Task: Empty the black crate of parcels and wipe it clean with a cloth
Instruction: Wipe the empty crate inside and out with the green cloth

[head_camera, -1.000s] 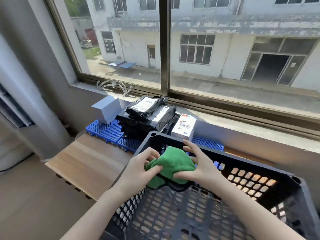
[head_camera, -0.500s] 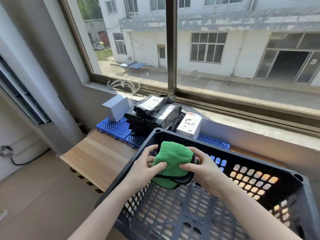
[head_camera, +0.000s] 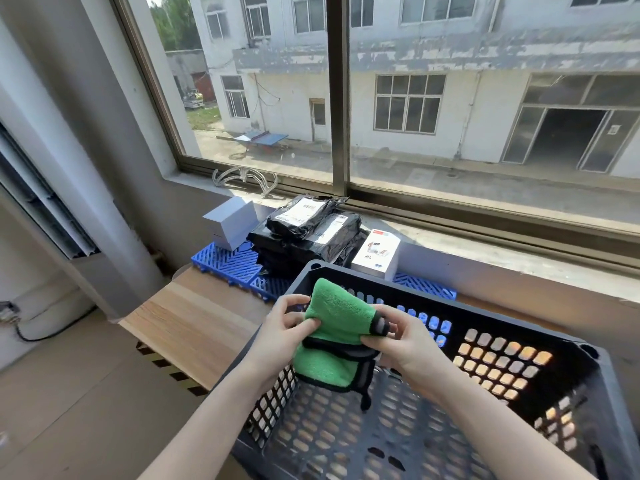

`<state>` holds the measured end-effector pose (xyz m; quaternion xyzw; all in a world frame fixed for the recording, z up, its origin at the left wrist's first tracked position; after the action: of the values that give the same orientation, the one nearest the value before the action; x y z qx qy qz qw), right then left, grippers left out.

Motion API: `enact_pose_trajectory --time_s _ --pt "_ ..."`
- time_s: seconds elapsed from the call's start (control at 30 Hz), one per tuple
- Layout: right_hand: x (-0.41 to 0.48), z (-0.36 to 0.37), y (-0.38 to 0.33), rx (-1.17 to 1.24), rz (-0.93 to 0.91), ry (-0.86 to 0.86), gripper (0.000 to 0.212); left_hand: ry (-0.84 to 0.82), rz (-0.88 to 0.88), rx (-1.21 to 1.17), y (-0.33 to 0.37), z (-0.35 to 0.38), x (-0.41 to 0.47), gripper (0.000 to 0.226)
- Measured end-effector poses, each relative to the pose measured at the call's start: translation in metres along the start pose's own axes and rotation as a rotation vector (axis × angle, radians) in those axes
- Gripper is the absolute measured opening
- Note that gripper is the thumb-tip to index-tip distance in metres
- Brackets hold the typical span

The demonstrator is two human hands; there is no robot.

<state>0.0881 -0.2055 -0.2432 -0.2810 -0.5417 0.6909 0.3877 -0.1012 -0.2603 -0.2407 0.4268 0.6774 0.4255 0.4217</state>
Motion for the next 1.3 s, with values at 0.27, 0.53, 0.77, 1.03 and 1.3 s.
enact_pose_trajectory --time_s 0.27,0.53,0.77,1.03,1.3 --pt "0.0 0.008 -0.017 -0.453 -0.216 -0.106 0.059 -0.308 -0.28 -0.17 -0.008 0.0 -0.008 0.039" --pt "-0.001 0.037 -0.019 -0.84 -0.276 -0.323 0.072 -0.383 -0.168 -0.211 -0.005 -0.027 -0.008 0.046" --pt "0.0 0.045 -0.009 -0.474 0.095 -0.343 0.066 -0.258 0.056 -0.025 -0.009 -0.05 -0.004 0.049" --pt "0.02 0.079 0.029 -0.569 0.068 -0.225 0.057 -0.124 0.272 0.17 -0.008 -0.059 -0.016 0.053" --pt "0.045 0.079 0.043 -0.669 -0.117 -0.095 0.04 0.329 0.245 0.492 -0.031 -0.107 -0.05 0.034"
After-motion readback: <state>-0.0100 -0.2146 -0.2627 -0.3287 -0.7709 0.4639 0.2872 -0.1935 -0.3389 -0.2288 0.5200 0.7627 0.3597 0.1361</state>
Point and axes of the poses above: each hand's wrist, its own x-axis towards the middle knuckle, its own z-axis out of the palm, y = z × x, the point moved 5 cm from there along x, towards the middle knuckle, and after that the axes turned 9 degrees about x, right-handed, at the moved point
